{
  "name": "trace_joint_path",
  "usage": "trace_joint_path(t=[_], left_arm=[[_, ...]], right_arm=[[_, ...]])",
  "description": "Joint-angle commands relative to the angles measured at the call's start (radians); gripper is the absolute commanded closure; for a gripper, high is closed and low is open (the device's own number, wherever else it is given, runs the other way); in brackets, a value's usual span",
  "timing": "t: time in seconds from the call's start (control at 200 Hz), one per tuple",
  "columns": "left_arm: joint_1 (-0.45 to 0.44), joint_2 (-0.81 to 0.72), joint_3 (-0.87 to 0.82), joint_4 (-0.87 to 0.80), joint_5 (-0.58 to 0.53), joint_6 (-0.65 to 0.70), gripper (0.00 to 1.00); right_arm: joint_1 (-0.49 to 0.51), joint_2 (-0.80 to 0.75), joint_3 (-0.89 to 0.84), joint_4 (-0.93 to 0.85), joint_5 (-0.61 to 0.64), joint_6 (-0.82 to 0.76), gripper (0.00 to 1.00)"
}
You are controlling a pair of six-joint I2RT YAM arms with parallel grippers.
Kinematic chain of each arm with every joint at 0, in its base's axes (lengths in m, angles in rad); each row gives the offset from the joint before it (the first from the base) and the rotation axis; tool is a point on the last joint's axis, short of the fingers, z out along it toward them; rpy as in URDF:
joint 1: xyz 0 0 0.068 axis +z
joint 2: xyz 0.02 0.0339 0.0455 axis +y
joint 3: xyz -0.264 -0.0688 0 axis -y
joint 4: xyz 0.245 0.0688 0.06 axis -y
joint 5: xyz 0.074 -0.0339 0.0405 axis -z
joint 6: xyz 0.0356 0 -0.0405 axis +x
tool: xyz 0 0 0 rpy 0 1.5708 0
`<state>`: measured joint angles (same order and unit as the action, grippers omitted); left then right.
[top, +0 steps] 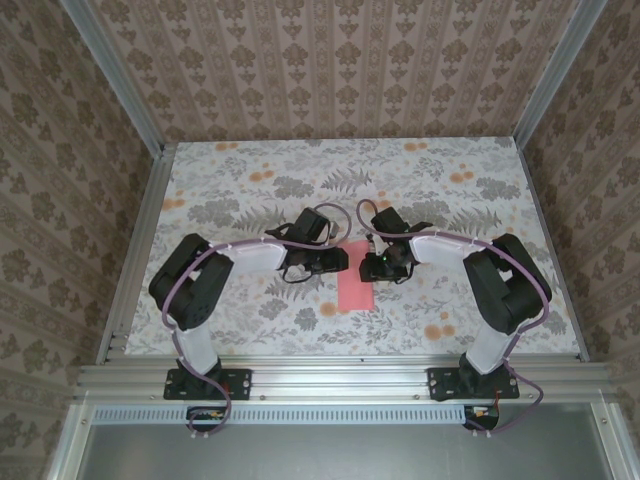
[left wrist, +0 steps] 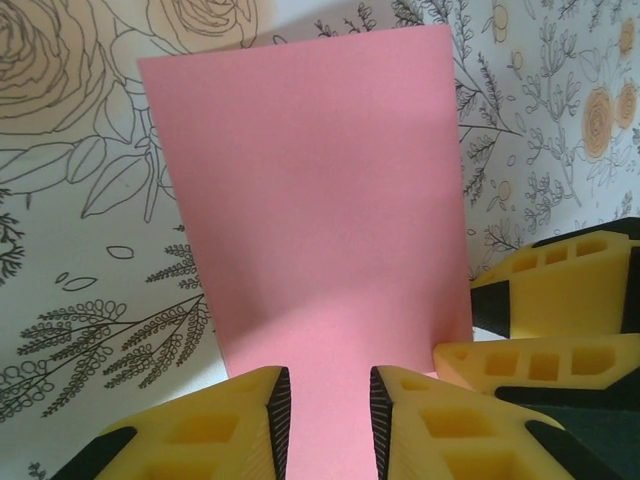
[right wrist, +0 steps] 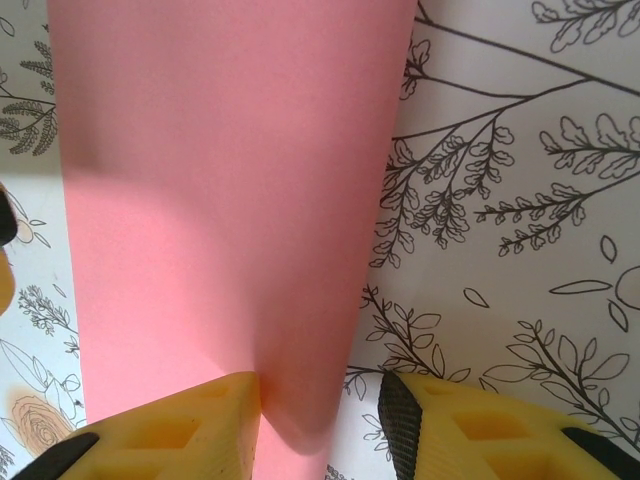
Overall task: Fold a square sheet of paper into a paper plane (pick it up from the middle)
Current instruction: Hold the square sheet of paper at the center of the table.
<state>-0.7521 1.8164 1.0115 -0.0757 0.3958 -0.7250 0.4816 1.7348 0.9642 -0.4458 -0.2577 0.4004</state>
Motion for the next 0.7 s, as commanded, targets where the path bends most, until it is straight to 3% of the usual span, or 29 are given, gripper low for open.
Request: trace_joint_path(t=[0.0,0.695], left_arm=[[-0.007,0.022,0.024,-0.007,0.013,0.006,0.72],[-0.015,0.054,0.044,-0.044,0.009,0.016,0.79]], right_arm=[[0.005,0.063,-0.013,-0.019,0.071,0.014,0.58],[0.005,0.069,-0.011,-0.018,0.066,0.018,0.58]])
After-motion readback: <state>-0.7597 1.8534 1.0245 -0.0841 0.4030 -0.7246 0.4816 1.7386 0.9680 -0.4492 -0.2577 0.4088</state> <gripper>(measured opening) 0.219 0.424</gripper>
